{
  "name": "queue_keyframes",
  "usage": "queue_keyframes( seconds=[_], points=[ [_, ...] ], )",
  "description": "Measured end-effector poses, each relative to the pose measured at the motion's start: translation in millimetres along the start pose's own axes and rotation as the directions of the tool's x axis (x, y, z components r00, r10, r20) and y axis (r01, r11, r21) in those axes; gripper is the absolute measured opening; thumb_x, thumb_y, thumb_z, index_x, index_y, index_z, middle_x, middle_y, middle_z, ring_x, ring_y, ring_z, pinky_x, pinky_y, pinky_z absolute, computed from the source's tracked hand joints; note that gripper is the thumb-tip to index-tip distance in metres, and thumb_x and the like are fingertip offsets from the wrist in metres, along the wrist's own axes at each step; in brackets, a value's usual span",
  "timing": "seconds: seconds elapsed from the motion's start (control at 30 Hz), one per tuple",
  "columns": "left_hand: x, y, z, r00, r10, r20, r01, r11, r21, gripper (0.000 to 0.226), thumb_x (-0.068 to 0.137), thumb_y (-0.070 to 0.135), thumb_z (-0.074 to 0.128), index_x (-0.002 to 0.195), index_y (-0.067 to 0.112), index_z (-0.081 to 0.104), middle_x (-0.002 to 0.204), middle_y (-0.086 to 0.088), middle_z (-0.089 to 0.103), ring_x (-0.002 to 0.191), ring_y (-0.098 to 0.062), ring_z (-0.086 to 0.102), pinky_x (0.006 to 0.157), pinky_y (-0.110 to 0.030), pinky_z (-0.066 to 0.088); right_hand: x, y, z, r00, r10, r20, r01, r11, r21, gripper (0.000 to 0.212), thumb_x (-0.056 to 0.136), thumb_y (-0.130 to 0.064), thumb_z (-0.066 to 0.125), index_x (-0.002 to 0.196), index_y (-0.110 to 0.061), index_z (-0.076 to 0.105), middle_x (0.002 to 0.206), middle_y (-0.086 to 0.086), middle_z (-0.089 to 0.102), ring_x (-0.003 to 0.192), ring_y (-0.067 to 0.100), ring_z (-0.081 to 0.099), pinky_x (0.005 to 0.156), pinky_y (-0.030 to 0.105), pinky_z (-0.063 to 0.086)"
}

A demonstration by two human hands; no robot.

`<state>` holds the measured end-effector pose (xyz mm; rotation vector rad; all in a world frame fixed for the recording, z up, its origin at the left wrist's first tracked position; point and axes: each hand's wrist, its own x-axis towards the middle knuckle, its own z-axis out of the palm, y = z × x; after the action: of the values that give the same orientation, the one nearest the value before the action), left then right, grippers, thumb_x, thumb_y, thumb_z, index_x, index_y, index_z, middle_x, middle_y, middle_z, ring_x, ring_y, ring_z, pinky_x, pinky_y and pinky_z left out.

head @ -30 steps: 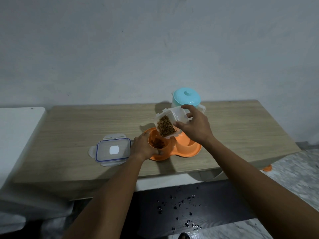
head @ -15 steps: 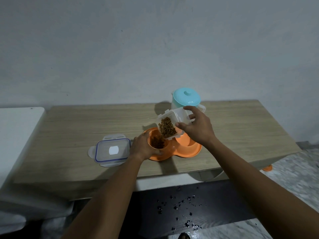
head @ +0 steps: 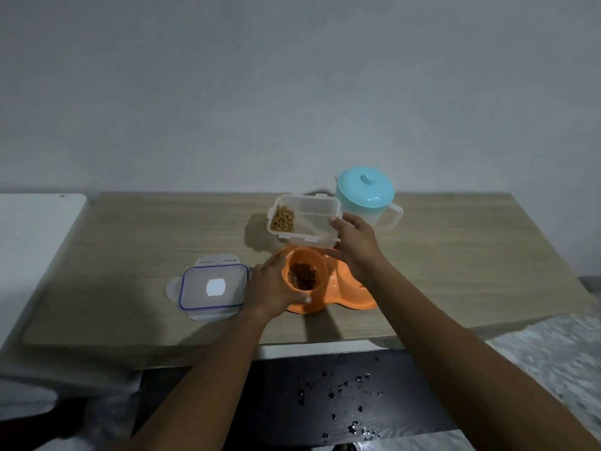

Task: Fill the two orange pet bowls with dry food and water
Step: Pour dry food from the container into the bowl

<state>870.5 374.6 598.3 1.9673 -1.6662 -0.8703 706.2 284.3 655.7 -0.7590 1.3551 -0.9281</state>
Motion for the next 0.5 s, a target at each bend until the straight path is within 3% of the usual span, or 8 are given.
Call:
queue_keyframes(
  seconds=[0.3,0.43,0.5],
  points=[
    [9,-9,6,1.0,-0.003,-0.02,0.004,0.999,0.038,0.1,0.051,0.059,0.08,0.14,0.041,0.035,0.138,0.013,0.05,0.126,-0.021,0.042,0.098,-0.044,0.046,87,18,51,0.994,0.088,0.067,-0.074,0.98,-0.187,0.045,0.099,-0.028,0.061,0.139,-0.007,0.057,0.123,0.017,0.069,0.106,0.036,0.07,0.087,0.055,0.061],
    [9,-8,5,1.0,-0.023,-0.008,0.023,0.999,0.031,0.101,0.051,0.059,0.079,0.14,0.041,0.034,0.139,0.014,0.049,0.126,-0.021,0.042,0.097,-0.045,0.047,96,30,53,0.997,0.066,0.043,-0.057,0.983,-0.175,0.05,0.098,-0.037,0.063,0.135,-0.003,0.06,0.125,0.021,0.068,0.107,0.035,0.068,0.072,0.04,0.064],
    [10,-6,3,1.0,-0.027,-0.002,0.027,0.999,0.042,0.101,0.052,0.056,0.081,0.14,0.041,0.034,0.14,0.013,0.048,0.127,-0.022,0.042,0.096,-0.044,0.047,95,32,55,0.999,0.054,0.008,-0.051,0.979,-0.196,0.051,0.097,-0.041,0.065,0.132,-0.003,0.063,0.121,0.018,0.069,0.107,0.036,0.069,0.077,0.042,0.064]
  ],
)
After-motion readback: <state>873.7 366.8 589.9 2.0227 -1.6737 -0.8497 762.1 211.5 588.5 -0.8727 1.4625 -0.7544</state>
